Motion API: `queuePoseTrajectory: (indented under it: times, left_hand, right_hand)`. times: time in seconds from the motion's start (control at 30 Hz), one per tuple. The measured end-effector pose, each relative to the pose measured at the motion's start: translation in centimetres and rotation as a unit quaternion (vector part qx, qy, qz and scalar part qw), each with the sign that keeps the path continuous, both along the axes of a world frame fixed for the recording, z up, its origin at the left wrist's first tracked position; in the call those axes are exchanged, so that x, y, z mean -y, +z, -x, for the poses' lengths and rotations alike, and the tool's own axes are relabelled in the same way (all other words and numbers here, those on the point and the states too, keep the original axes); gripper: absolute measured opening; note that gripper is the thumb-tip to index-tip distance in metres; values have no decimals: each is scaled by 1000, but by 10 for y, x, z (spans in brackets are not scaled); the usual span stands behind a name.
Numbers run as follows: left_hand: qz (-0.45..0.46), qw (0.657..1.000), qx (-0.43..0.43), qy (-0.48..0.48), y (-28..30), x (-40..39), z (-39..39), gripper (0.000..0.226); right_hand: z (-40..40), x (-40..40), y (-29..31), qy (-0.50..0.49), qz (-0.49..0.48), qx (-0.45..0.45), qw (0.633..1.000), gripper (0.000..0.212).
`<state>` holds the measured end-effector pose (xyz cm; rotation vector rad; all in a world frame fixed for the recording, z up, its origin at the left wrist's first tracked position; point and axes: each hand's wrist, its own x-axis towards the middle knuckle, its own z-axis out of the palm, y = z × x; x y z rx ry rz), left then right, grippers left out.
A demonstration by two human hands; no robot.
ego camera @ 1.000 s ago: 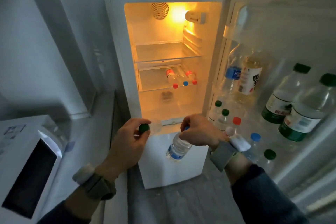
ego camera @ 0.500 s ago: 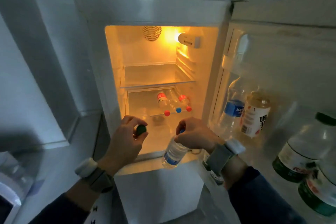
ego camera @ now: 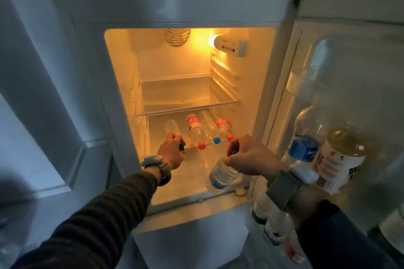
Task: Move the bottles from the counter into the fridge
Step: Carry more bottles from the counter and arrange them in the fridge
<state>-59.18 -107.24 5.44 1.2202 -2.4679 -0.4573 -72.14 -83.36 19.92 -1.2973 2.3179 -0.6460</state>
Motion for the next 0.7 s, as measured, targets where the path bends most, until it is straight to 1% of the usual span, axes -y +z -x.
queuePoseTrajectory:
  times: [0.1,0.33,0.53,0.7]
  left_hand:
    - [-6,1000,17,-9,-13,20,18,26]
    - [-4,999,14,-32,-35,37,40,24]
    - [-1,999,12,-45,-45,41,38,36]
    - [-5,998,5,-59,-43,43,34,39]
  right_hand:
    - [7,6,4,-10,-2,-1,1000,10]
    - [15,16,3,-39,-11,2,999,11]
    - [17,18,4,-43,-19,4,999,12]
    - [12,20,5,-41,-16,8,999,12]
